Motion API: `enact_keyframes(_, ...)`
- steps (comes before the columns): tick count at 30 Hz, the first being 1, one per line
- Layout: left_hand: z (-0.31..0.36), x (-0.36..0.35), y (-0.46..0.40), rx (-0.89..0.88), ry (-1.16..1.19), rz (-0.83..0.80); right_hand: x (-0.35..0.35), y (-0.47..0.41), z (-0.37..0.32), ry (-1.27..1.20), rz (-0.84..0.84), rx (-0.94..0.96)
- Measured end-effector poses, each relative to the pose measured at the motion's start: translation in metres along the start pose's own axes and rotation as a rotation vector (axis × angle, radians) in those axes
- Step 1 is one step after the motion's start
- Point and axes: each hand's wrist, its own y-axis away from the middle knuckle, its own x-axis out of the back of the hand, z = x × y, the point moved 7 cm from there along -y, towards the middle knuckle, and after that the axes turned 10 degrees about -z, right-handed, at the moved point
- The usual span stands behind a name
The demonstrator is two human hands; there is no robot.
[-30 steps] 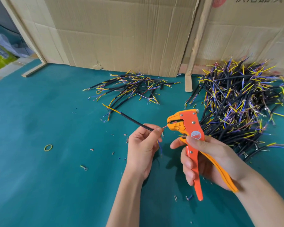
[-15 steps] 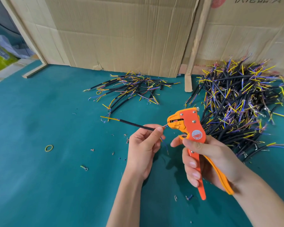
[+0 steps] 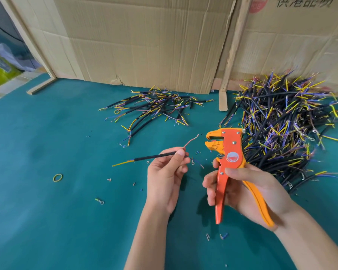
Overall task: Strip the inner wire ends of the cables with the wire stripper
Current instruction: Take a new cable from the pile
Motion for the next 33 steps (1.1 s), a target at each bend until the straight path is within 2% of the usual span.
enact_keyframes(5, 0.001, 0.004, 0.001, -0.006, 0.109, 0.048, 0.007, 0.003, 0.007, -0.04, 0.071, -0.065)
enact_keyframes(9, 0.005, 0.007, 0.001, -0.024, 0.233, 0.088, -0.006, -0.001, 0.026, -0.105, 0.051, -0.145)
enact_keyframes(14, 0.004, 0.007, 0.002, -0.023, 0.26, 0.133, -0.024, -0.008, 0.051, -0.098, 0.045, -0.252)
enact_keyframes(19, 0.005, 0.008, 0.002, -0.029, 0.213, 0.141, -0.022, -0.011, 0.044, -0.065, 0.155, -0.126)
enact_keyframes(27, 0.005, 0.004, 0.001, -0.033, 0.128, 0.093, -0.025, -0.012, 0.04, 0.013, 0.194, -0.002)
enact_keyframes(33, 0.003, 0.003, 0.001, -0.03, 0.08, 0.075, -0.026, -0.013, 0.039, 0.061, 0.198, 0.022)
